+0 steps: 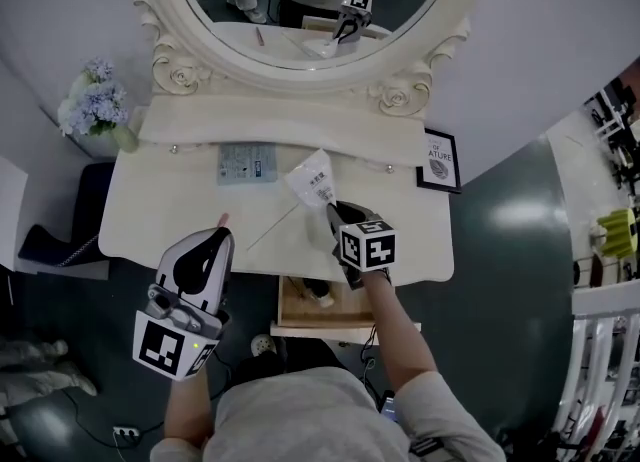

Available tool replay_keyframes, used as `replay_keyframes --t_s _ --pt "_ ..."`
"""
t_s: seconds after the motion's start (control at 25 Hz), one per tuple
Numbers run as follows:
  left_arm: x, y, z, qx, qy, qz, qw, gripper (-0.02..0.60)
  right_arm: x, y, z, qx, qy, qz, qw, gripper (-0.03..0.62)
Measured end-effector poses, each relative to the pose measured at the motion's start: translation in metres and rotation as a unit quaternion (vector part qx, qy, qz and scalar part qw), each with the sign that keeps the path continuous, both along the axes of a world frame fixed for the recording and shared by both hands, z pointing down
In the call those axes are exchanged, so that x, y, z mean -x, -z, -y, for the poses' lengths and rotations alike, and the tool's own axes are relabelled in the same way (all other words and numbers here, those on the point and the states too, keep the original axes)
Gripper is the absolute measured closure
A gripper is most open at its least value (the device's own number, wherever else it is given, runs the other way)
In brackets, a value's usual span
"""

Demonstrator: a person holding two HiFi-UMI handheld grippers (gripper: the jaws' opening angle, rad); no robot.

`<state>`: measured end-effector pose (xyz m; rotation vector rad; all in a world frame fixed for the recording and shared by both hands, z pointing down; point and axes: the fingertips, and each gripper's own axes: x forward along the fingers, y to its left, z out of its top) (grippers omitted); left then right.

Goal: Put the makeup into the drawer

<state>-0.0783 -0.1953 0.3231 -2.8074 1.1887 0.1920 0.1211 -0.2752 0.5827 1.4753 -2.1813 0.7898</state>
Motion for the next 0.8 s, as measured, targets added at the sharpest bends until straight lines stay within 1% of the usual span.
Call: replay_keyframes --t_s 0.32,0.6,0.8 --pt "0.003 0.007 -0.022 -0.001 -0.021 -0.005 0.9998 0.569 0.006 0.044 -0.039 -0.048 -0.030 0.043 0.997 0.549" --pt "0.008 0.012 -0.039 -0.006 -0.038 -0.003 0.9992 0.569 0.016 0.079 -0.068 -0.097 -0.050 0.076 0.991 0.549" --pt "0.016 0.015 -0.051 -0.008 -0.042 -0.001 0.9991 0.569 0.024 0.101 -0.088 -0.129 -0.058 0.085 0.986 0.549"
